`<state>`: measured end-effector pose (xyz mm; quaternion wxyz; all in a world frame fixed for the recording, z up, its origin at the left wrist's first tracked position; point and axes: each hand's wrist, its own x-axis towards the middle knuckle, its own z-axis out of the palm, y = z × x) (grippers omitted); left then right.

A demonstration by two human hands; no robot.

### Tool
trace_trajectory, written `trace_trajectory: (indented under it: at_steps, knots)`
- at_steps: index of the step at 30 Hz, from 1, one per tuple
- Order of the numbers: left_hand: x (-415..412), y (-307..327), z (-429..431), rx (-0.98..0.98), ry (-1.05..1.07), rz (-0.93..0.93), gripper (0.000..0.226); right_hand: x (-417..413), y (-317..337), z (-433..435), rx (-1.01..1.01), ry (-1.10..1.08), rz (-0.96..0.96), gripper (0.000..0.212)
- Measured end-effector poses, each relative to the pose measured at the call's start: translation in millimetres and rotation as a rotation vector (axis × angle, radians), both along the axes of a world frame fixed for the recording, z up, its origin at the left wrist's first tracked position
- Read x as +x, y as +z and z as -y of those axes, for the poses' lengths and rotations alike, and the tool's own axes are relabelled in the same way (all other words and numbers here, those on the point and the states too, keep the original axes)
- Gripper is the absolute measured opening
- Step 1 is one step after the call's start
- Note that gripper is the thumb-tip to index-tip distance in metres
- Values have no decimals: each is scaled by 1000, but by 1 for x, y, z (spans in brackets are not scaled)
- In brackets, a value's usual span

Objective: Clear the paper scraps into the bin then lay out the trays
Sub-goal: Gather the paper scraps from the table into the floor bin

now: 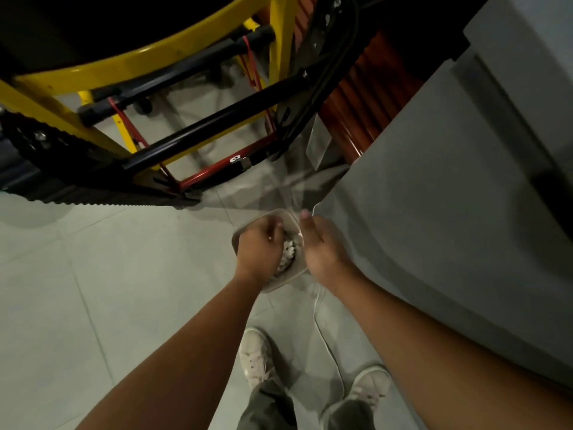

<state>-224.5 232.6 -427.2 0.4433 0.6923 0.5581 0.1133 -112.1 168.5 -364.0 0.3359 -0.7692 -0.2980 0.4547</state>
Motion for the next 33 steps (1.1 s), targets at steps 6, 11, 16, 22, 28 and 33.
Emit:
trace_trajectory:
  at_steps: [6,11,16,22,28,33]
  knots:
    - [-11,29,17,161,-138,199,27,-13,4,-26,-144,-136,-478,66]
    - [-23,19,11,179,-30,149,31,-20,1,-33,-291,-115,-483,80]
    - [-25,-1,-5,20,121,21,23,-7,-14,-30,-215,-79,-196,66]
    - [-13,-46,-19,-140,35,-191,25,16,-37,-7,-153,82,220,29]
    - [-6,-67,-24,-191,-78,-340,37,22,-46,10,-144,366,495,44]
    - [-11,-30,-14,-186,-9,-308,38,17,-23,21,-148,425,482,47]
